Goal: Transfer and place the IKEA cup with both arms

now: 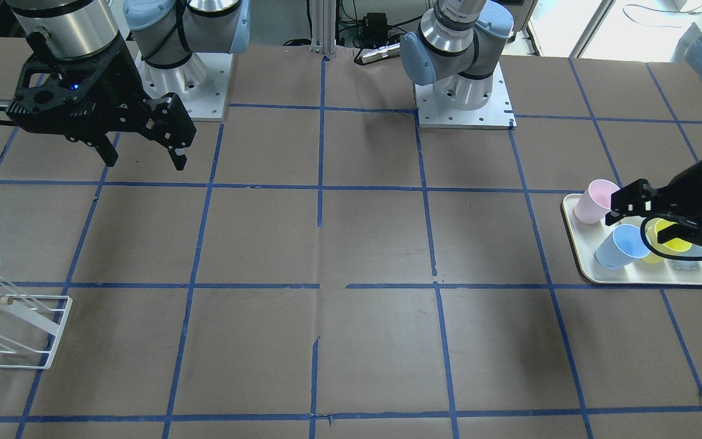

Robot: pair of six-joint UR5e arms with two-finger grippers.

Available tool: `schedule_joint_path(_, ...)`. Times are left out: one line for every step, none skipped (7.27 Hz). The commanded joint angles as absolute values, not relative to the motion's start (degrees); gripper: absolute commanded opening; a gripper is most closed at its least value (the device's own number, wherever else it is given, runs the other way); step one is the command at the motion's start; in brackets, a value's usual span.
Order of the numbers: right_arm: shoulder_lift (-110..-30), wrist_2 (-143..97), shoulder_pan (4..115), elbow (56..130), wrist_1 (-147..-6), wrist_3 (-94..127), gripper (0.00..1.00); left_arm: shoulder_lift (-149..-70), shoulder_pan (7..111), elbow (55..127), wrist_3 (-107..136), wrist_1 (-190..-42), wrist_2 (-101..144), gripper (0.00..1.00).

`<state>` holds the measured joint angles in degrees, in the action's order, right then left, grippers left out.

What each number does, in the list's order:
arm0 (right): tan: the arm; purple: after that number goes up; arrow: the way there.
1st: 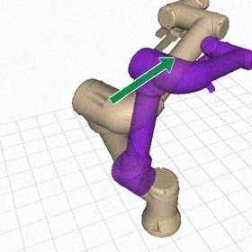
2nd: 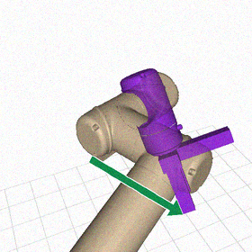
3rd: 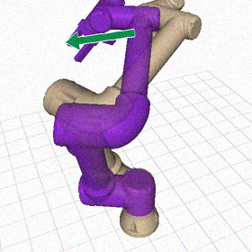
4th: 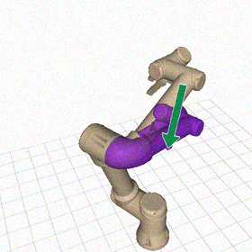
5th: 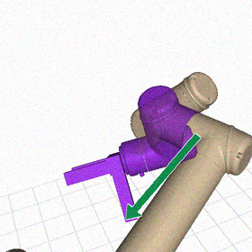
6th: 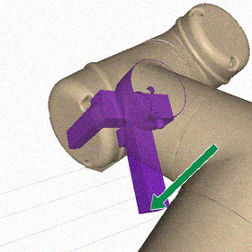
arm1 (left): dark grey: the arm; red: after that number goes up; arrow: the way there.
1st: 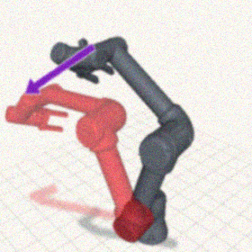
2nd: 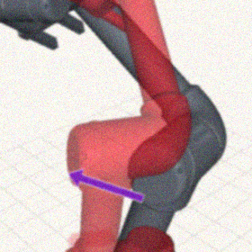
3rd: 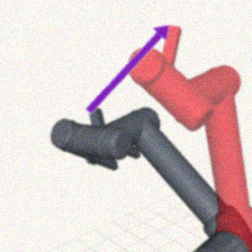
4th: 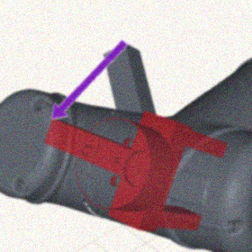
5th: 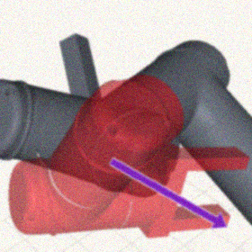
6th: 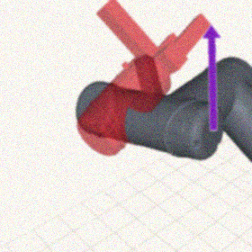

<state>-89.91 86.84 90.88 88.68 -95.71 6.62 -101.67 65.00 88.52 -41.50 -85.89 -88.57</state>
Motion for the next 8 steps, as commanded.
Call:
schedule_joint_path(-89.9, 86.8, 90.9, 88.7, -95.7, 6.6, 1.00, -97.4, 77.0, 88.1, -25.3, -86.8, -88.5, 1.00)
schedule_joint_path(-89.8, 86.8, 90.9, 88.7, -95.7, 6.6, 1.00, -95.6, 81.7, 88.5, -17.7, -86.9, -88.7, 1.00)
schedule_joint_path(-89.9, 86.8, 90.9, 88.9, -95.8, 6.7, 1.00, -93.8, 85.7, 89.0, -11.7, -87.0, -88.9, 1.00)
schedule_joint_path(-89.9, 86.8, 90.9, 88.9, -95.9, 6.7, 1.00, -92.0, 88.2, 89.2, -8.5, -89.0, -89.2, 1.00)
schedule_joint_path(-89.9, 86.8, 90.9, 89.0, -95.9, 6.7, 1.00, -90.3, 89.1, 88.9, -5.3, -89.3, -89.3, 1.00)
schedule_joint_path(-90.0, 86.8, 90.9, 89.1, -96.2, 6.7, 1.00, -89.7, 89.0, 89.7, -5.4, -89.8, -89.3, 1.00)
schedule_joint_path(-90.0, 86.8, 90.9, 89.1, -96.2, 6.7, 1.00, -89.6, 88.7, 89.6, -5.4, -89.7, -89.3, 1.00)
schedule_joint_path(-90.0, 86.8, 90.9, 89.1, -96.2, 6.7, 1.00, -89.5, 88.4, 89.6, -5.4, -91.0, -89.3, 1.00)
